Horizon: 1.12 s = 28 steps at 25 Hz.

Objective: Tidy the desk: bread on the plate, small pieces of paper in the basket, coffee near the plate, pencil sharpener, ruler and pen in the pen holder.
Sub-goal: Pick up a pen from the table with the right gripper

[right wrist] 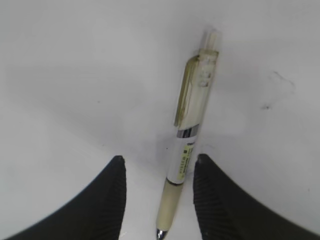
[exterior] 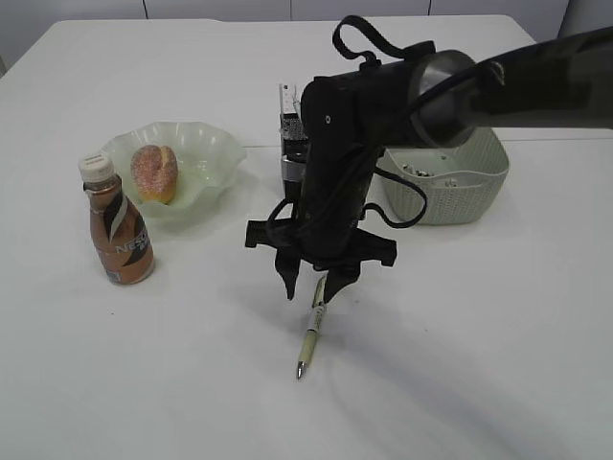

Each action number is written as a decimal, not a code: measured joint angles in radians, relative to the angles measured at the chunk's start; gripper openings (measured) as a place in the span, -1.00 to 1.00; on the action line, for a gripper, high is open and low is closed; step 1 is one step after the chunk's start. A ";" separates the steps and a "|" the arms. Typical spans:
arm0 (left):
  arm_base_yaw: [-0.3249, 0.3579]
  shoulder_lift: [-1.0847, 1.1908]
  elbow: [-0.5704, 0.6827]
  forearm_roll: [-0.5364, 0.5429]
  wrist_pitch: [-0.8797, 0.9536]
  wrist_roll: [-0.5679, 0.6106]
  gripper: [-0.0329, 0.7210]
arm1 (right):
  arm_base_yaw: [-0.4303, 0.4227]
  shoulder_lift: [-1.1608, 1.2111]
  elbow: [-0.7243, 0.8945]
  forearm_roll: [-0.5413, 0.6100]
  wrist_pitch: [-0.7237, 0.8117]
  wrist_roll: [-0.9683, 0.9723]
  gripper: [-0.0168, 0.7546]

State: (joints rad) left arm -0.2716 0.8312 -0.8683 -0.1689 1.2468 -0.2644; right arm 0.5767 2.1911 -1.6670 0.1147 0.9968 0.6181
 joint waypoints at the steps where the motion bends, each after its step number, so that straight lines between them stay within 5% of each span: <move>1: 0.000 0.000 0.000 0.000 0.000 0.000 0.13 | 0.000 0.001 -0.003 0.002 0.004 0.002 -0.02; 28: 0.000 0.000 0.000 0.025 0.000 0.000 0.10 | -0.004 0.083 -0.014 0.016 0.056 0.027 -0.02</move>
State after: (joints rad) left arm -0.2716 0.8312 -0.8683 -0.1438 1.2468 -0.2644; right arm 0.5730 2.2744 -1.6808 0.1304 1.0527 0.6454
